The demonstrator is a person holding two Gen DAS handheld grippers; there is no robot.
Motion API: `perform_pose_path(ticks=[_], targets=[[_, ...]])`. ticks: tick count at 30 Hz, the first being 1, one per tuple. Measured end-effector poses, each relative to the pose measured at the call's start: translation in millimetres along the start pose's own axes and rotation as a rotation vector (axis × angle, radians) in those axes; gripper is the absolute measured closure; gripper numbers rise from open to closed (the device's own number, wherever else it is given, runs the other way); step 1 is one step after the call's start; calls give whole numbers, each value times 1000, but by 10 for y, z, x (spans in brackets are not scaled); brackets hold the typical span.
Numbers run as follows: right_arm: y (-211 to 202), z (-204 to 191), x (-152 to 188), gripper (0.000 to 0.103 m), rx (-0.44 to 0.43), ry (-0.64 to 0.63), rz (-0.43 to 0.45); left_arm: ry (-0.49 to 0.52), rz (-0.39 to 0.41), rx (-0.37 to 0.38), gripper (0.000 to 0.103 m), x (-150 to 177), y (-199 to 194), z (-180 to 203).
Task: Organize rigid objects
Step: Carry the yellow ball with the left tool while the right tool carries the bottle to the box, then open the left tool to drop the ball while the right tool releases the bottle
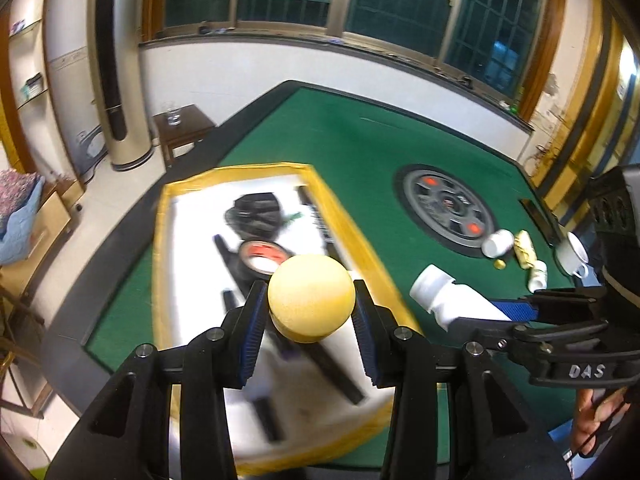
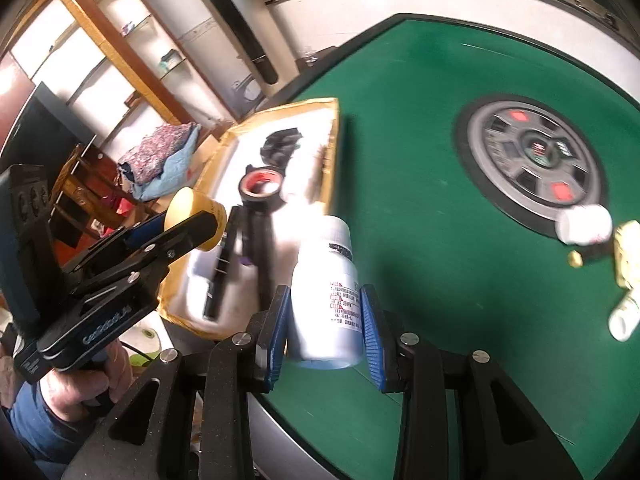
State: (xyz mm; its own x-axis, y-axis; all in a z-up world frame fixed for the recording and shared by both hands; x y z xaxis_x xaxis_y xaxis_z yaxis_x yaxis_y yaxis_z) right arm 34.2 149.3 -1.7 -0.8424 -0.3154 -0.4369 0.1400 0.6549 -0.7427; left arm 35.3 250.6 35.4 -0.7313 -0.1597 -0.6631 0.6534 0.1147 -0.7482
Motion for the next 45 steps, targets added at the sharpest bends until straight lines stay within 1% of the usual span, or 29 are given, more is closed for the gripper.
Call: perform_pose_path(ticks=[4, 8, 12, 15, 18, 22, 24, 32, 34, 36, 40, 42, 43, 45], targets=[[263, -213, -114, 72, -23, -30, -22, -7, -33, -40, 64, -90, 242, -326], [579, -344, -194, 72, -22, -52, -49, -16, -76, -66, 63, -156, 541, -575], [855, -367, -225, 72, -3, -44, -75, -20, -115, -72, 63, -197, 798, -675], [950, -375, -222, 72, 7, -40, -90, -36, -143, -63, 63, -232, 982, -722], [1013, -369, -234, 72, 17, -43, -101, -45, -155, -56, 63, -245, 1083, -744], [1089, -396, -263, 72, 32, -57, -102, -46, -162, -41, 63, -287, 1148, -764], [1124, -416, -271, 72, 36, -59, -105, -45, -179, -27, 63, -281, 1182, -753], [1145, -438, -252, 71, 22, -46, -122, -52, -192, -12, 63, -285, 1210, -765], [1136, -438, -263, 70, 20, -44, -126, -55, -202, -10, 63, -275, 1205, -768], [1107, -454, -261, 61, 8, -43, -122, -55, -210, -7, 63, -267, 1187, -761], [1073, -485, -246, 60, -8, -48, -116, -58, -204, -9, 60, -252, 1116, -753], [1016, -508, -220, 60, -31, -46, -109, -63, -204, -13, 55, -236, 1073, -750], [999, -519, -214, 60, -38, -45, -108, -67, -203, -13, 50, -228, 1047, -746], [931, -527, -192, 60, -45, -44, -100, -81, -205, -9, 48, -204, 1000, -741]])
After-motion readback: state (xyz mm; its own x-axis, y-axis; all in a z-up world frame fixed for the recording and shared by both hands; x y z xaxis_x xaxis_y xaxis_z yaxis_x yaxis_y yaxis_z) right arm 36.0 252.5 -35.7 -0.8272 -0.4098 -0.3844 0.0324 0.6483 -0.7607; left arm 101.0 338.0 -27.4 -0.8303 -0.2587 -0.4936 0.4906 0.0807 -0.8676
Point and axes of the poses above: each gripper's, at about its wrist camera, not at the fingertips, and y roughly the way its jaws point, z to its right, x to its underside, the point moved 8 cm from there along y, roughly the way its jaws point, and after that the axes turned 10 degrees about -x, right-handed, at the moved point
